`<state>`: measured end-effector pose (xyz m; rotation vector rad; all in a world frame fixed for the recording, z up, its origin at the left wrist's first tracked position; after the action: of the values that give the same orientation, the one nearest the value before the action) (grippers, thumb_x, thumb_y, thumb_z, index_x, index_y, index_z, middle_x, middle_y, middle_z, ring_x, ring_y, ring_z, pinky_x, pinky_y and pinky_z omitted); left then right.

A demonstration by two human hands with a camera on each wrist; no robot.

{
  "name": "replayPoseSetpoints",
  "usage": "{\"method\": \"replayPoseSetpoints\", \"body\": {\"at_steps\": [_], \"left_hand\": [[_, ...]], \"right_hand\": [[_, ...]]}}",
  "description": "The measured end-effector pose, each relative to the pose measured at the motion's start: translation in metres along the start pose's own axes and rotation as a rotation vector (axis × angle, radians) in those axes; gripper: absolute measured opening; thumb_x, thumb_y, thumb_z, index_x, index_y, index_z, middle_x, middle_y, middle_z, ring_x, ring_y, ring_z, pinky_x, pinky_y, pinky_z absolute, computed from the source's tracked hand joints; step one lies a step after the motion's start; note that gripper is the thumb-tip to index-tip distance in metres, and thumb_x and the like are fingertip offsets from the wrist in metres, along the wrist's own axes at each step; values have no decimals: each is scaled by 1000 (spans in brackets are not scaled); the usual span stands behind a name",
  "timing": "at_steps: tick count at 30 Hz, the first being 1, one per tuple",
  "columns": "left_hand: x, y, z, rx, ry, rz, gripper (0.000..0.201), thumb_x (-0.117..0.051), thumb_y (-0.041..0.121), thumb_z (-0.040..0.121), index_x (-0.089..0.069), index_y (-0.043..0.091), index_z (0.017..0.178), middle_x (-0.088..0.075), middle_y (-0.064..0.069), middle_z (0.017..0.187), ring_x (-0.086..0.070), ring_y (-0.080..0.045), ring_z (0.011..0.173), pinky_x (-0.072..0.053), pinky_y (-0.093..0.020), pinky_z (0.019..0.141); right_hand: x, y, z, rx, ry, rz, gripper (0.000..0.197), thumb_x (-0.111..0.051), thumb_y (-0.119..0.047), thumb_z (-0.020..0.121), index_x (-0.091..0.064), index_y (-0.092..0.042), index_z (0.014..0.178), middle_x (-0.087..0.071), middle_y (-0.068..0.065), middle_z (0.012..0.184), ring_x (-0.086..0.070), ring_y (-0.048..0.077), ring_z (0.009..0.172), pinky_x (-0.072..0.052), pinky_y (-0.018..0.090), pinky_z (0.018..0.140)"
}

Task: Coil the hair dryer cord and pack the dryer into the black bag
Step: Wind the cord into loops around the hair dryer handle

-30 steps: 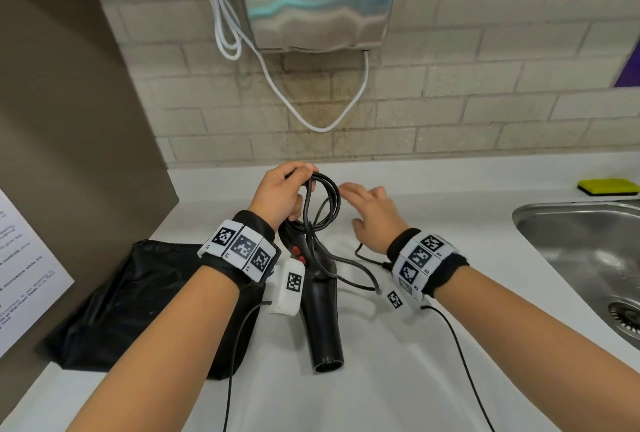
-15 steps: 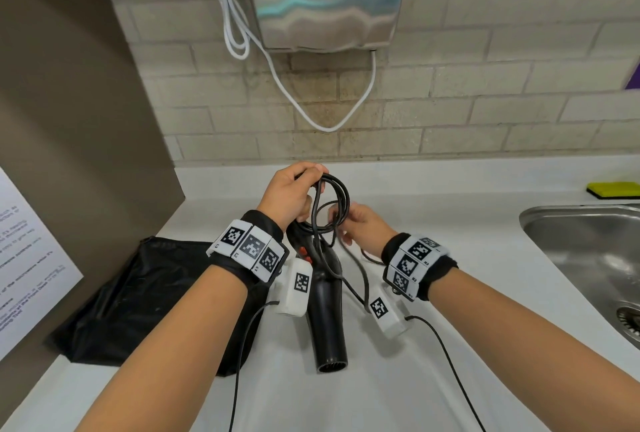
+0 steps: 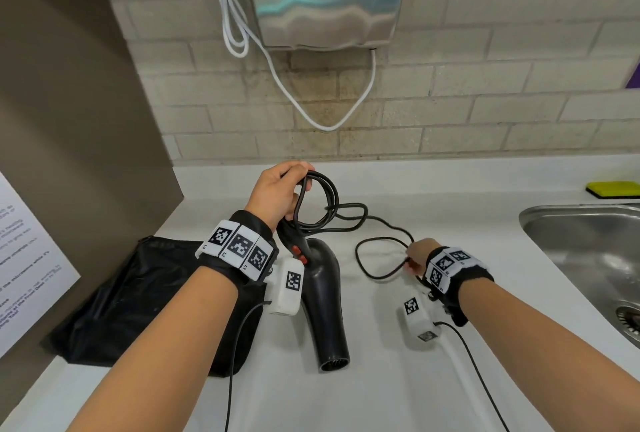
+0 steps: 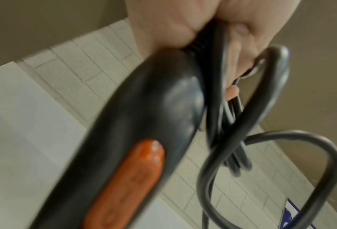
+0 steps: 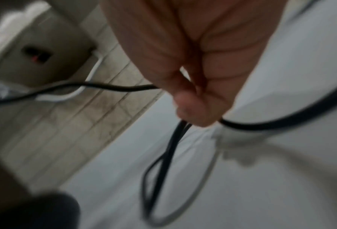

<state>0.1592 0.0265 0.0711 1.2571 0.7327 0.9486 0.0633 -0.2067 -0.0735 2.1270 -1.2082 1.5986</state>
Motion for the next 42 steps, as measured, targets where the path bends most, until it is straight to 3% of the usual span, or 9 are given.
{"method": "replayPoseSetpoints", "body": {"at_steps": [3, 5, 9, 11, 15, 20, 29, 36, 42], "left_hand": [[-2, 1, 0, 9, -10, -15, 23, -42, 15, 97, -60, 13, 82, -48, -1, 65, -26, -7, 28, -21, -12, 31], [-6, 2, 0, 12, -22, -14, 23, -42, 15, 97, -59, 12, 83, -49, -2, 66, -25, -7, 27, -22, -13, 31], [-15, 3, 1, 25, -72, 25, 22, -42, 17, 97, -60, 12, 85, -50, -1, 67, -25, -8, 27, -23, -13, 31], [-22, 4, 1, 25, -100, 44, 22, -43, 17, 97, -60, 12, 85, -50, -1, 66, -27, -7, 27, -23, -13, 30], [-26, 8, 1, -1, -100, 73, 22, -42, 15, 97, -60, 9, 86, -48, -2, 65, -36, -2, 28, -28, -11, 31], [-23, 4, 3, 17, -113, 44, 25, -42, 18, 97, -61, 13, 81, -47, -3, 64, -28, -7, 27, -23, -12, 32], [-17, 0, 3, 61, -98, -127, 29, -39, 21, 98, -59, 10, 80, -48, 0, 58, -23, -7, 25, -16, -14, 34], [-18, 0, 3, 56, -110, -40, 29, -41, 21, 98, -59, 12, 78, -48, 1, 57, -24, -8, 26, -20, -11, 31], [-14, 1, 2, 48, -107, 22, 28, -42, 19, 97, -58, 12, 76, -50, -4, 64, -23, -7, 24, -18, -11, 31]], "right_hand": [[-1, -8, -13, -8, 37, 57, 28, -39, -13, 96, -44, -6, 69, -48, 6, 76, -56, 19, 79, -40, 27, 77], [12, -23, -19, 88, 198, -75, 14, -43, -8, 90, -49, -5, 102, -51, 9, 102, -51, 26, 107, -44, 32, 85], [21, -69, -33, 532, 395, -89, 71, -54, -12, 82, -20, -24, 143, -30, 4, 145, -26, 26, 134, -27, 45, 108], [26, -95, -45, 741, 394, 97, 67, -54, -24, 86, -20, -26, 144, -31, 4, 147, -23, 25, 139, -17, 51, 113], [29, -125, -72, 1111, 349, 421, 42, -52, -36, 81, -54, -22, 121, -52, 15, 130, -47, 24, 122, -37, 44, 105], [24, -122, -78, 1046, 255, 483, 29, -54, -15, 89, -56, -9, 117, -50, 9, 132, -44, 20, 125, -30, 15, 104], [7, -143, -96, 1080, -237, 953, 27, -48, -7, 86, -55, -13, 111, -58, -4, 111, -55, -7, 103, -41, 13, 95], [23, -119, -56, 827, 156, 1007, 14, -54, -10, 85, -60, -21, 77, -61, -14, 67, -56, -7, 63, -46, 12, 69], [16, -56, 1, 334, 290, 830, 18, -47, -10, 92, -61, -3, 86, -48, 3, 63, -50, 23, 61, -56, 43, 66]]}}
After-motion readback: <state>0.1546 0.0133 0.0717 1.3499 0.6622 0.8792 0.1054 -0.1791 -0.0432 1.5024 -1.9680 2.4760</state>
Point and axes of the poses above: each hand's wrist, its own z-axis towards the middle knuckle, its own x-axis out of the back of the hand, y = z × x, the point moved 7 cm from there along z, towards the middle knuckle
